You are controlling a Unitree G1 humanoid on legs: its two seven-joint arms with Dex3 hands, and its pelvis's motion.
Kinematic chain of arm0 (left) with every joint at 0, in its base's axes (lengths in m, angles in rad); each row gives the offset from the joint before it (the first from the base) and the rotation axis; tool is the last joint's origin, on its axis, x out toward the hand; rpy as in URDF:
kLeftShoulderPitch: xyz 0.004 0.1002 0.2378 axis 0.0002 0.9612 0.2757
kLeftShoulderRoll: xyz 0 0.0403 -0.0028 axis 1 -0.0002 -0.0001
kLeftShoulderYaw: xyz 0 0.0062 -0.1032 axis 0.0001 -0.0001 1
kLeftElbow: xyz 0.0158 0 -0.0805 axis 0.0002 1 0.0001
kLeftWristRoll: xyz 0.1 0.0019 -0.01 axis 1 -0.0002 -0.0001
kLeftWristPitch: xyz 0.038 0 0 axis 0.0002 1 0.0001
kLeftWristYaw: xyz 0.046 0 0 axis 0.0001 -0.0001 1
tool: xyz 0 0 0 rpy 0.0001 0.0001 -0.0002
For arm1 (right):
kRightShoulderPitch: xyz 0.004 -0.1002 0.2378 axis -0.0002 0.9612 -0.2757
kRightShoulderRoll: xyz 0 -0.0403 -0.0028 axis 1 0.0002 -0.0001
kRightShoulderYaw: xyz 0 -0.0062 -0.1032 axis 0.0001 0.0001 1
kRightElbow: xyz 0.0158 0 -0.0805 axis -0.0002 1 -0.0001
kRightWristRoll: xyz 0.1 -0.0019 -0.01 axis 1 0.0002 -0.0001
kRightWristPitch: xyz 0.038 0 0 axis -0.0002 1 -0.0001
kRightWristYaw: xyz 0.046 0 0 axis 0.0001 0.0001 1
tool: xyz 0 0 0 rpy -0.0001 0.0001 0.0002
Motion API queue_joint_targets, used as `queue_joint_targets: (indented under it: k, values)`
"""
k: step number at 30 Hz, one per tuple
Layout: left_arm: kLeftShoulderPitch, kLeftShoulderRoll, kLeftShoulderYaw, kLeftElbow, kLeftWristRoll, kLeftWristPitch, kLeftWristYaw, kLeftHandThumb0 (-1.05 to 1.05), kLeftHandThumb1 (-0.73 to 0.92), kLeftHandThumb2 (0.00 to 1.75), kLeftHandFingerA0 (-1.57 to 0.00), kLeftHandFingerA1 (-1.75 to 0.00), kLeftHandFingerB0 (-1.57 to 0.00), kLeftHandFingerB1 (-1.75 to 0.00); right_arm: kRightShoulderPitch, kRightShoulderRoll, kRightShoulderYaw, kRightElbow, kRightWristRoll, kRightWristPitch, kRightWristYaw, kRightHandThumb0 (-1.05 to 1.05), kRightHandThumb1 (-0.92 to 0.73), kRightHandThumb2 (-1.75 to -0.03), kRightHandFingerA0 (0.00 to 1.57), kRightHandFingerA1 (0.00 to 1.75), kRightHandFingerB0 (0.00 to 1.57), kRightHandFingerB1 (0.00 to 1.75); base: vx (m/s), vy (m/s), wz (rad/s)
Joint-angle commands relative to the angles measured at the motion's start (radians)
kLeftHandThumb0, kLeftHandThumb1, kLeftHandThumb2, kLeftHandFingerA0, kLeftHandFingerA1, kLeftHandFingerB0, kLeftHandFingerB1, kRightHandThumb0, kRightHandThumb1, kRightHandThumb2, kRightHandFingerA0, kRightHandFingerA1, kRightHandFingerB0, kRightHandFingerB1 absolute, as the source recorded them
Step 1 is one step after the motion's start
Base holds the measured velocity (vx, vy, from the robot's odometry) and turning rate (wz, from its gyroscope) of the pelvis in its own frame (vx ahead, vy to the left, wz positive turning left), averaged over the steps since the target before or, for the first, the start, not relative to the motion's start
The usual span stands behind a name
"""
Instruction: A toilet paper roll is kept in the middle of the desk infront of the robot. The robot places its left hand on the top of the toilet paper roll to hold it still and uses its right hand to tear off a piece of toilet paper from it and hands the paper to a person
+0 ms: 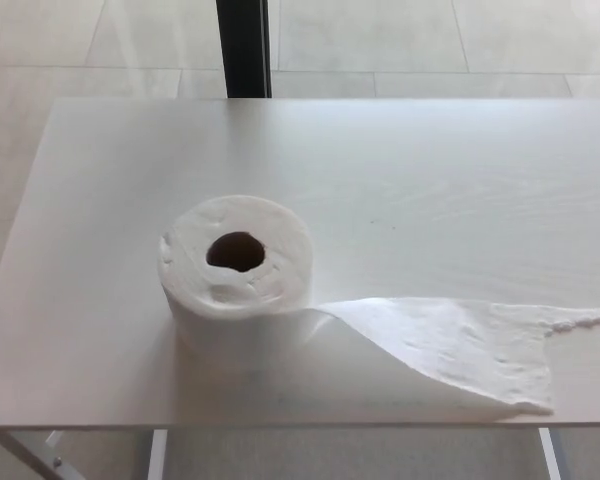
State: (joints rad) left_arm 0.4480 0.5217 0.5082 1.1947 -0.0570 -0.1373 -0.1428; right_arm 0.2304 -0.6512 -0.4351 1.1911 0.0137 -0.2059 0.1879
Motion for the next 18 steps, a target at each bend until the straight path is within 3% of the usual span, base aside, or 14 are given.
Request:
queue_joint_targets:
  k: [1,3,4,5,6,8,9,10,13,14,15,16,17,18]
  values:
    - [-0.011,-0.007,0.123,0.014,-0.155,-0.078,-0.078,-0.54,0.36,0.54,-0.70,-0.61,-0.59,-0.54,-0.029,-0.022,-0.064,0.027,0.095,-0.042,0.053,-0.63,-0.47,-0.56,0.37,0.59,0.42,0.38,0.00,0.000,0.00]
    - [-0.028,-0.016,0.217,0.028,-0.232,-0.079,-0.080,-0.57,0.40,0.51,-0.65,-0.59,-0.58,-0.52,-0.011,-0.023,-0.124,-0.001,0.154,-0.063,0.086,-0.64,-0.49,-0.56,0.26,0.60,0.37,0.39,0.00,0.000,0.00]
    - [-0.048,-0.018,0.272,0.034,-0.276,-0.083,-0.083,-0.57,0.39,0.55,-0.64,-0.62,-0.54,-0.55,-0.022,-0.022,-0.171,-0.007,0.199,-0.065,0.106,-0.68,-0.48,-0.55,0.60,0.81,0.36,0.41,0.00,0.000,0.00]
    - [-0.066,-0.023,0.328,0.034,-0.319,-0.103,-0.074,-0.64,0.38,0.58,-0.77,-0.69,-0.56,-0.59,-0.027,-0.028,-0.189,-0.030,0.203,-0.074,0.070,-0.74,-0.50,-0.56,0.69,0.73,0.37,0.41,0.00,0.000,0.00]
    - [-0.094,-0.026,0.379,0.022,-0.358,-0.128,-0.037,-0.72,0.38,0.82,-0.73,-0.73,-0.53,-0.62,-0.039,-0.041,-0.232,-0.076,0.241,-0.060,0.079,-0.76,-0.51,-0.58,0.40,0.65,0.31,0.40,0.00,0.000,0.00]
    - [-0.122,-0.013,0.414,0.009,-0.369,-0.139,-0.004,-0.76,0.56,0.57,-0.64,-0.62,-0.49,-0.55,-0.056,-0.049,-0.282,-0.132,0.286,-0.048,0.097,-0.72,-0.41,-0.81,0.26,0.60,0.24,0.47,0.00,0.000,0.00]
    - [-0.125,-0.014,0.430,-0.040,-0.370,-0.165,-0.006,-0.76,0.62,0.59,-0.59,-0.59,-0.44,-0.53,-0.075,-0.054,-0.299,-0.175,0.284,-0.051,0.068,-0.71,-0.53,-0.57,0.43,0.55,0.30,0.36,0.00,0.000,0.00]
    - [-0.123,-0.018,0.437,-0.074,-0.369,-0.165,-0.008,-0.82,0.66,0.60,-0.53,-0.56,-0.34,-0.50,-0.081,-0.052,-0.309,-0.192,0.285,-0.065,0.070,-0.76,-0.53,-0.57,0.35,0.55,0.28,0.34,0.00,0.000,0.00]
    - [-0.123,-0.040,0.464,-0.223,-0.376,-0.153,-0.007,-0.83,0.68,0.61,-0.48,-0.54,-0.29,-0.49,-0.162,-0.042,-0.351,-0.384,0.340,-0.051,0.093,-0.75,-0.52,-0.56,0.63,0.62,0.33,0.36,0.00,0.000,0.00]
    - [-0.217,0.052,0.427,-0.619,-0.454,0.115,-0.061,-0.98,0.64,0.59,-0.54,-0.79,-0.31,-0.85,-0.223,-0.034,-0.341,-0.482,0.361,-0.058,0.118,-0.74,-0.42,-0.81,0.30,0.56,0.30,0.47,0.00,0.000,0.00]
    - [-0.219,0.050,0.428,-0.625,-0.451,0.120,-0.058,-0.98,0.64,0.59,-0.54,-0.79,-0.31,-0.85,-0.225,-0.031,-0.344,-0.486,0.358,-0.055,0.117,-0.74,-0.42,-0.81,0.30,0.56,0.30,0.47,0.00,0.000,0.08]
    - [-0.234,0.064,0.404,-0.725,-0.425,0.172,-0.007,-0.94,0.48,0.97,-0.59,-0.77,-0.37,-0.78,-0.247,-0.018,-0.333,-0.567,0.369,-0.025,0.106,-0.73,-0.53,-0.57,0.35,0.53,0.38,0.43,0.00,0.000,0.00]
    - [-0.248,0.067,0.367,-0.938,-0.432,0.227,0.038,-1.03,0.65,0.62,-0.71,-0.78,-0.67,-0.72,-0.265,0.000,-0.306,-0.722,0.406,0.016,0.114,-0.69,-0.53,-0.57,0.32,0.52,0.42,0.43,0.00,0.000,0.07]
    - [-0.264,0.081,0.346,-1.014,-0.429,0.266,0.052,-1.05,0.46,0.95,-1.01,-0.64,-0.66,-0.70,-0.279,0.006,-0.284,-0.777,0.399,-0.004,0.114,-0.66,-0.55,-0.57,0.29,0.50,0.40,0.37,0.00,0.000,0.00]
